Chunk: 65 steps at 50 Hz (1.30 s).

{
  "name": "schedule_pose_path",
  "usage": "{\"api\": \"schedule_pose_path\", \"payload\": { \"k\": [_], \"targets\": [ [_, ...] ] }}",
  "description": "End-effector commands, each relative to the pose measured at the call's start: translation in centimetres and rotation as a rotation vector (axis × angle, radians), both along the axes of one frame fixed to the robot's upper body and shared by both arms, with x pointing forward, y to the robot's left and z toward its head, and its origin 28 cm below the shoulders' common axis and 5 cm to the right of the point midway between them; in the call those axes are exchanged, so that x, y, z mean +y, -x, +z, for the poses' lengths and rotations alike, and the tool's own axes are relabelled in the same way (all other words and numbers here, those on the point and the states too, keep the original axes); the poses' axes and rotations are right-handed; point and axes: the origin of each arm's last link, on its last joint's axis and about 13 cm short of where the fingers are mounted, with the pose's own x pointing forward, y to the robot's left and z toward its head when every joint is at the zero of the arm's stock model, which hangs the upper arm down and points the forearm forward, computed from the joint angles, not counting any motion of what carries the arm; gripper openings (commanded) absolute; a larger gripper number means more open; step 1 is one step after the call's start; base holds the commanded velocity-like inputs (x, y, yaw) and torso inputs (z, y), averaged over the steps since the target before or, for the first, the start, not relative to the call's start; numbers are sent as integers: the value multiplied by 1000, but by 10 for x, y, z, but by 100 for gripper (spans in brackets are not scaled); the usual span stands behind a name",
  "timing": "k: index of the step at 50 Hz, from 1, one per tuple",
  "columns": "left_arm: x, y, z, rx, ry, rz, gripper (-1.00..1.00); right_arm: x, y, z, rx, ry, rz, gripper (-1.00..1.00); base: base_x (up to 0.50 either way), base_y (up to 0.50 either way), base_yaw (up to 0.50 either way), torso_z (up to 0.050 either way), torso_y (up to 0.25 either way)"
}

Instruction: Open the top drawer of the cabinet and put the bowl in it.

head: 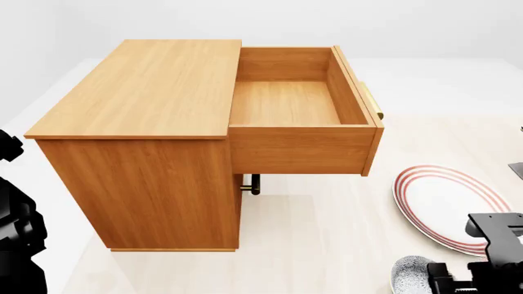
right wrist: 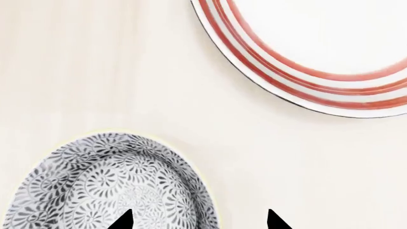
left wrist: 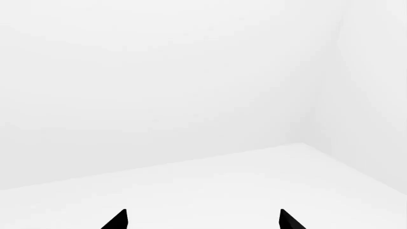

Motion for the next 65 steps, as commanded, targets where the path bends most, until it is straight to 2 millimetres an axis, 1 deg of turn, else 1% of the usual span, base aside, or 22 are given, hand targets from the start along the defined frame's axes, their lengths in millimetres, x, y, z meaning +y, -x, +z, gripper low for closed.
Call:
{"api": "schedule_pose_path", "payload": {
  "k": [1, 15, 26, 27, 37, 53, 58, 65],
  "targets": [
    [0, 0, 0, -1, 0, 0, 100, 0, -1, -12, 18, -3, 0, 100, 0, 0, 0, 0, 0],
    [0, 1, -1, 0, 3, 2, 100, 2, -5, -19, 13, -1, -15, 100, 0, 0, 0, 0, 0],
    [-1, 0, -1, 1, 2, 1, 100, 4, -5, -27, 18, 16, 24, 100, 0, 0, 0, 0, 0],
    [-1, 0, -1, 1, 2, 1, 100, 4, -5, -27, 11, 25, 36, -100, 0, 0, 0, 0, 0],
    [-1, 0, -1, 1, 1, -1, 100, 6, -3, -28, 11, 12, 69, -100, 0, 0, 0, 0, 0],
    [-3, -1, -3, 2, 1, -4, 100, 2, 3, -23, -21, 10, 81, -100, 0, 0, 0, 0, 0],
    [-3, -1, -3, 3, 1, -4, 100, -2, 6, -14, -73, 3, 53, -100, 0, 0, 0, 0, 0],
    [-4, -1, -3, 3, 1, -4, 100, -9, 12, 12, -180, -27, -10, -100, 0, 0, 0, 0, 0]
  ]
}}
